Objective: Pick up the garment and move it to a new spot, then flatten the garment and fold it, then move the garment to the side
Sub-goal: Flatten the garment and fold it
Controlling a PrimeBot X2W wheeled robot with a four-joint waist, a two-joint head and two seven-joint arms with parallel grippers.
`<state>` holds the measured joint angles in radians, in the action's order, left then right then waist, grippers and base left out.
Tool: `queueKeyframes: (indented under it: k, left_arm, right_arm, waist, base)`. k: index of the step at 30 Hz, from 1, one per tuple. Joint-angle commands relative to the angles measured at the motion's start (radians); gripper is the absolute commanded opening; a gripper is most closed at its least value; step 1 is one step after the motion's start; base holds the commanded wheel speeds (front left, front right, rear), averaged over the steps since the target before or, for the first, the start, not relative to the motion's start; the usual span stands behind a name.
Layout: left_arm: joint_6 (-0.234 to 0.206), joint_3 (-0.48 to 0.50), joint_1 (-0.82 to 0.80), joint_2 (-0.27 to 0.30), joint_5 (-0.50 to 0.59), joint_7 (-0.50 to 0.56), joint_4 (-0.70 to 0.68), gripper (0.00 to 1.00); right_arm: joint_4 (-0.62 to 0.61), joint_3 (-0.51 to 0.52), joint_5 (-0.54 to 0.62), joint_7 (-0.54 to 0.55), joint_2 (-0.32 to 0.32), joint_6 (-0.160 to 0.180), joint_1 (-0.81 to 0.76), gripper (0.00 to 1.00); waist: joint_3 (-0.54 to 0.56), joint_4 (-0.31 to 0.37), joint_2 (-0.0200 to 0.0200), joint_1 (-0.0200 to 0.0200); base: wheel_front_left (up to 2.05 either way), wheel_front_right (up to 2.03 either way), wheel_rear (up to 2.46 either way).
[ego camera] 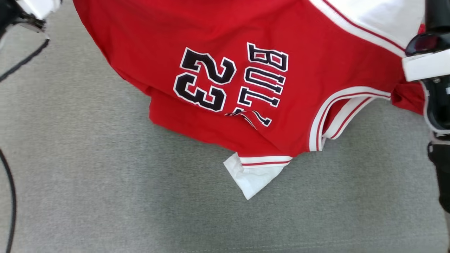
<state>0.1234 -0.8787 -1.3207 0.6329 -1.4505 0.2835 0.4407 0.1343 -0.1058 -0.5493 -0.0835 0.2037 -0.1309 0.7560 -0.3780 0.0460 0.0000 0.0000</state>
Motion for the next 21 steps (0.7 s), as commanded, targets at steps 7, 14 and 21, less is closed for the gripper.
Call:
queueKeyframes:
  k: [7,14,21]
  left_arm:
    - [-0.032,0.066,-0.102,0.041,-0.079,0.098,0.088,0.0]
    - [-0.04,0.167,-0.304,-0.019,0.02,-0.222,0.327,0.0]
    - [0.0,0.21,-0.516,-0.06,0.127,-0.501,0.403,0.0]
  right_arm:
    - [0.103,-0.066,-0.109,0.311,0.034,0.0,0.201,0.0]
    - [0.475,-0.022,0.029,0.038,-0.057,0.0,0.638,0.0]
    - [0.594,0.047,0.128,-0.177,-0.081,0.0,0.927,0.0]
  waist:
    - [-0.042,-0.021,0.0,0.0]
    - [-0.097,0.033,0.0,0.0]
    - [-0.118,0.029,0.0,0.0]
  base:
    - [0.0,0.0,0.0]
    - [0.0,0.0,0.0]
    - [0.0,0.0,0.0]
